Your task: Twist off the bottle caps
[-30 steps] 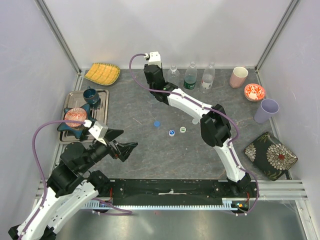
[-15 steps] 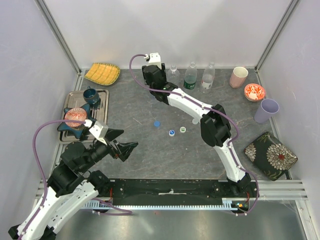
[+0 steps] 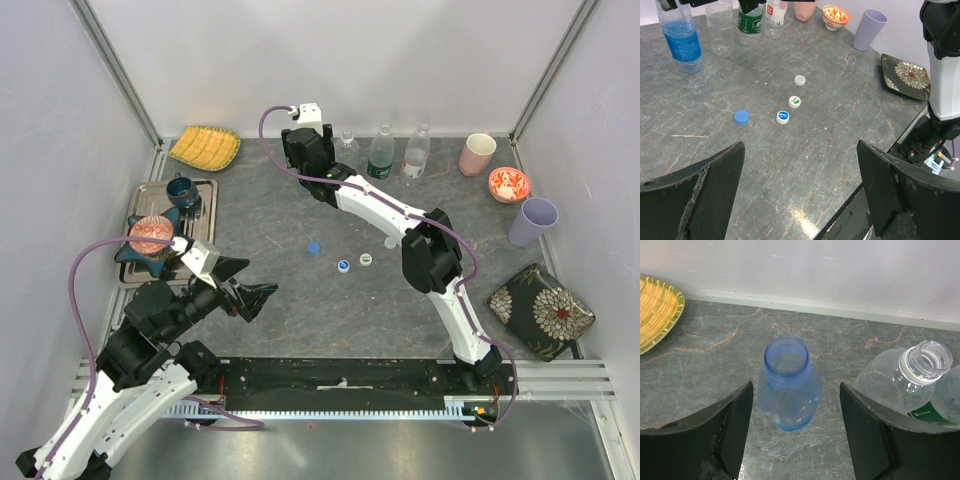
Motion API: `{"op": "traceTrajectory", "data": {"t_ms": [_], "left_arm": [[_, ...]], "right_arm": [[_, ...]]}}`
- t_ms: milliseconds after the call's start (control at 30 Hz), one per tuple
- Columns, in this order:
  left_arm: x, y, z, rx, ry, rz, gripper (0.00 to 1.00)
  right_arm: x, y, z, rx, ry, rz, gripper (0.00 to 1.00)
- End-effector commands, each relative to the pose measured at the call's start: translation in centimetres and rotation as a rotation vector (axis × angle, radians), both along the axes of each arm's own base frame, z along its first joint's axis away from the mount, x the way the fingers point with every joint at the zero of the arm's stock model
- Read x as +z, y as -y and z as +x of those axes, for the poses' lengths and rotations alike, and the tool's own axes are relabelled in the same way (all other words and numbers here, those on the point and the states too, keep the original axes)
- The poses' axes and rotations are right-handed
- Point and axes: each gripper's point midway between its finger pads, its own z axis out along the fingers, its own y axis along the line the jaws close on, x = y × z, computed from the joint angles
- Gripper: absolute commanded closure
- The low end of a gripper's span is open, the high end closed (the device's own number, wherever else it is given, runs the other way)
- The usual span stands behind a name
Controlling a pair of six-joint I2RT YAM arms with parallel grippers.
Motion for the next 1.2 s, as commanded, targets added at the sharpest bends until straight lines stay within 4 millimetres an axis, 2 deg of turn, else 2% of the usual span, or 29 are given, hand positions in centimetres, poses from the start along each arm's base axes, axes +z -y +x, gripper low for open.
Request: {"op": "traceTrajectory", "data": {"t_ms": [0, 167, 667, 800, 1167], "left_arm": [[0.8, 0.6, -0.1, -0.021, -0.001, -0.042, 0.00], [0.9, 0.6, -0.1, -0.023, 0.000, -0.041, 0.00], [0.8, 0.8, -0.4, -0.037, -0.011, -0.055, 0.01], [0.8, 0.8, -0.3, -0.037, -0.011, -0.053, 0.00], [0.6, 0.9, -0.3, -0.037, -0.014, -0.053, 0.00]], "right_arm": [[5.8, 0.2, -0.1, 0.003, 0.081, 0.077, 0.24], [6.0, 0.2, -0.3, 0.010, 0.082, 0.082, 0.23], [5.1, 0.3, -0.4, 0.011, 0.064, 0.068, 0.23], [4.8, 0.2, -0.3, 0.016, 0.060, 0.063, 0.27], [3.1, 0.6, 0.5, 0.014, 0.036, 0.054, 0.27]]}}
